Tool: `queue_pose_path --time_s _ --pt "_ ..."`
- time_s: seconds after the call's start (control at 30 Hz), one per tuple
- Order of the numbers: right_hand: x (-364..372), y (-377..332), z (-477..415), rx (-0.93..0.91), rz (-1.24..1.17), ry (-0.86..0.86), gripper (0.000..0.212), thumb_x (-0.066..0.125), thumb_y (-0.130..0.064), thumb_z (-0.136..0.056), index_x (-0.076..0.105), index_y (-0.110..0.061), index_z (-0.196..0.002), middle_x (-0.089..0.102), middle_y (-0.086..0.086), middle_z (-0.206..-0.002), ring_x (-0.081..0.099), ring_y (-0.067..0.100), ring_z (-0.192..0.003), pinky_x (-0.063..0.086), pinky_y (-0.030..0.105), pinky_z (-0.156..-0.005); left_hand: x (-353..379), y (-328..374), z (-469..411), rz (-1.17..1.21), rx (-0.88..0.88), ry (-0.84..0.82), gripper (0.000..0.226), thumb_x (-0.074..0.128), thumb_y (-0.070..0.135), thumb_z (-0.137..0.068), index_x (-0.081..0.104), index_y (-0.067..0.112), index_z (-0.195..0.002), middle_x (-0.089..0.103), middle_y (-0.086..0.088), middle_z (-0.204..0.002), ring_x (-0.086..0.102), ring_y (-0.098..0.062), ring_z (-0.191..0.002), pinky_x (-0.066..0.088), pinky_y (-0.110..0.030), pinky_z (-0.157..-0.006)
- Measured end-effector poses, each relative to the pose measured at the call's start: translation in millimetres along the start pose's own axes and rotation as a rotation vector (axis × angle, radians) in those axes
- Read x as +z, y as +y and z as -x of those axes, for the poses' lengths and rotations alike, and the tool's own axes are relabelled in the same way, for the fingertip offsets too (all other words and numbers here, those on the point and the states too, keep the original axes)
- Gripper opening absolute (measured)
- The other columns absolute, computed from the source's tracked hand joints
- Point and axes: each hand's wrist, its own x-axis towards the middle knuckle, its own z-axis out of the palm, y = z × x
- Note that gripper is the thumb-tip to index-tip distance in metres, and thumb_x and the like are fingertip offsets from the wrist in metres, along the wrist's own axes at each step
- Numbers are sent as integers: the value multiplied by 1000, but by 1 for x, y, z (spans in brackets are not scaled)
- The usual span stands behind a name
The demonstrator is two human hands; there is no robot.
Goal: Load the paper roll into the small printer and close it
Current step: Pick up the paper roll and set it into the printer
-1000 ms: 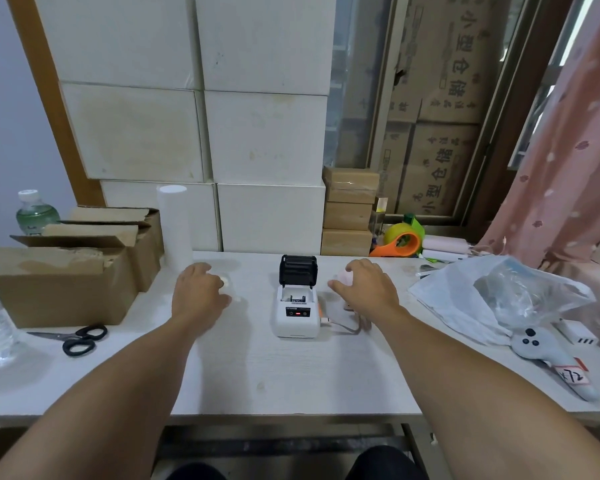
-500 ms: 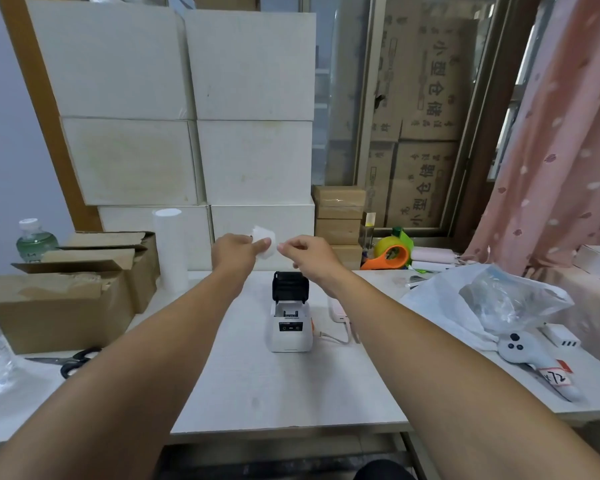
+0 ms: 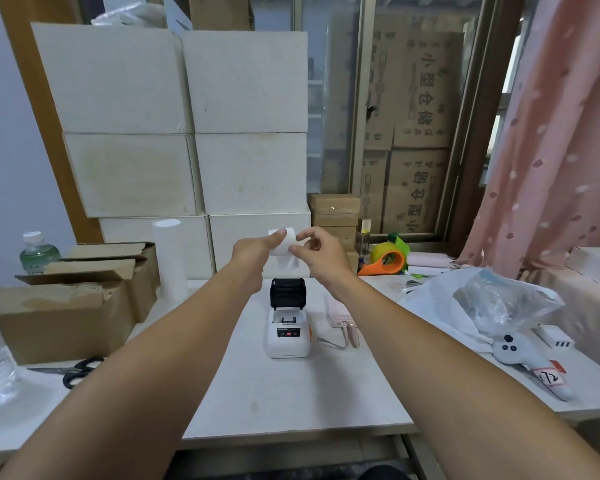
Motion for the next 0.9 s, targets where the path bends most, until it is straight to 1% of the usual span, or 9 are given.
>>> queue_pose_path --time_s 0.07,0.17,0.3,0.43,0.6,0.63,0.7,0.8,0.9 --pt "0 -2 0 4 -17 11 20 79 -22 -92 69 -16 -108 55 -4 -80 51 10 -70 42 27 -66 1 1 -3 -5 -22 7 61 85 44 -78 67 5 -122 54 -2 -96 48 -21 -84 38 -30 -71" --pt "-1 -2 1 21 -9 -16 32 83 -27 -88 67 -12 -111 54 -4 -83 51 9 -72 42 26 -68 0 -2 -9 -57 -58 -1 64 85 53 -73 69 8 -116 52 -3 -92 45 -19 -73 37 -30 -63" --pt "0 0 3 46 -33 -46 40 84 -31 -88 66 -10 -117 56 -2 -87 53 9 -74 43 24 -68 -2 -9 -14 -76 -79 6 63 86 57 -70 72 10 -110 49 -4 -86 44 -21 -74 38 -31 -65" --pt "-1 3 4 84 7 -75 39 83 -35 -89 67 -12 -116 54 -2 -85 52 10 -72 43 26 -67 -6 -14 -19 -95 -88 -1 57 87 56 -69 70 10 -97 47 -3 -81 41 -20 -72 37 -30 -65" --pt "1 4 4 47 -25 -43 25 85 -23 -87 68 -11 -99 55 -1 -80 49 11 -69 42 28 -67 -9 -18 -24 -92 -99 -9 53 87 56 -69 70 12 -93 49 -2 -82 40 -19 -69 36 -29 -62" --pt "2 4 4 45 -35 -40 24 86 -21 -87 69 -9 -99 55 -1 -79 49 11 -69 42 28 -67 -10 -19 -25 -87 -101 -15 51 87 55 -70 71 12 -93 50 -1 -82 39 -18 -69 36 -29 -61" --pt "2 3 3 60 -50 -38 31 86 -21 -87 70 -7 -109 55 -2 -80 51 9 -69 43 26 -68 -11 -19 -25 -68 -103 -44 47 86 53 -73 72 13 -94 52 0 -81 39 -17 -67 36 -28 -60" --pt "2 3 4 88 -84 -48 45 87 -31 -85 66 -15 -122 61 2 -95 58 9 -78 45 23 -69 -12 -20 -26 -37 -92 -82 50 85 53 -75 72 13 -101 51 -2 -84 41 -16 -65 38 -28 -63" --pt "1 6 4 99 -89 -83 48 87 -41 -83 65 -27 -124 68 6 -119 64 14 -93 50 28 -76 -11 -19 -26 -53 -74 -98 48 85 51 -76 73 12 -101 51 -2 -83 42 -16 -66 38 -28 -62"
